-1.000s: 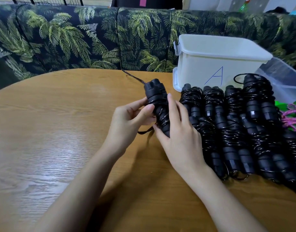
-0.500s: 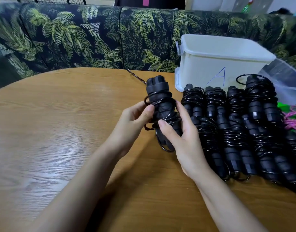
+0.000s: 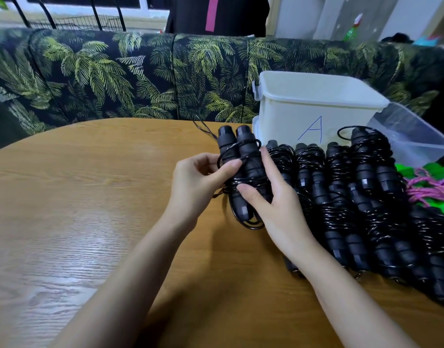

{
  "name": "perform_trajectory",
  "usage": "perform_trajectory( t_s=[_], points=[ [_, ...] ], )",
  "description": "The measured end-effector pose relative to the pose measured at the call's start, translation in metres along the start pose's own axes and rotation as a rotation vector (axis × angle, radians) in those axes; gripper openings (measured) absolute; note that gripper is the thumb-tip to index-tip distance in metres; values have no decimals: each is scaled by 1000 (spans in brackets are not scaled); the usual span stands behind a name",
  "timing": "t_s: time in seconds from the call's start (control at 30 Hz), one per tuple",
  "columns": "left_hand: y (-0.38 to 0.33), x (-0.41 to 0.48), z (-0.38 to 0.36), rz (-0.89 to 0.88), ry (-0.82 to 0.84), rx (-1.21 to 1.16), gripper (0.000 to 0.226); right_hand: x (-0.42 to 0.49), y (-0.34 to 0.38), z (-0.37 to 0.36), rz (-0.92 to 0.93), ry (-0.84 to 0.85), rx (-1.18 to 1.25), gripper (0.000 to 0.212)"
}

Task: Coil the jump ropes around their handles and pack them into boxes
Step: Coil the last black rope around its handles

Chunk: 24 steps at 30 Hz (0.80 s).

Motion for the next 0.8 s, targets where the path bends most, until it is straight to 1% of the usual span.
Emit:
perform_trajectory(
  t_s=[0.13,0.2,0.3,0.37,0.43,0.53,0.57,0.6,0.67,0.7,0.73,0.8],
  points=[
    [11,1,12,32,194,-35,31,-5,-10,2,-47,-36,124,79],
    [15,3,15,35,213,-58,32,-6,-13,-1,-36,-59,104,73],
    [17,2,13,17,179,-120,43,-6,-14,-4,37,-101,12,63],
    [15,-1,11,-1,161,-120,43,-8,-15,-3,68,-93,-6,69],
    [14,-3,9,-18,151,-110,39,-9,-13,-3,91,-35,-60,74],
    [12,-6,7,-31,130,-101,36,-12,-9,-4,112,47,-148,72],
    [11,-7,6,-37,129,-98,36,-13,-7,-4,101,64,-181,76],
    [11,-8,6,-44,132,-92,37,-14,-5,-5,78,77,-226,84],
    [11,-11,4,-65,145,-63,39,-15,-1,-6,51,66,-360,103],
    [10,-12,3,-79,153,-42,39,-16,-1,-7,59,35,-432,107],
    [11,-12,3,-93,162,-20,38,-16,-3,-7,65,2,-478,107],
    [11,-12,2,-110,190,21,36,-15,-10,-7,54,-36,-452,103]
  ],
)
Point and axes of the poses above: each hand's wrist, its own x-axis towards the middle knuckle, its own z-axis out of the back of the hand, y = z × x, the point moved 1 cm from there along x, towards the middle knuckle, and after that the axes turned 5 degrees about z, right-handed, at the moved point
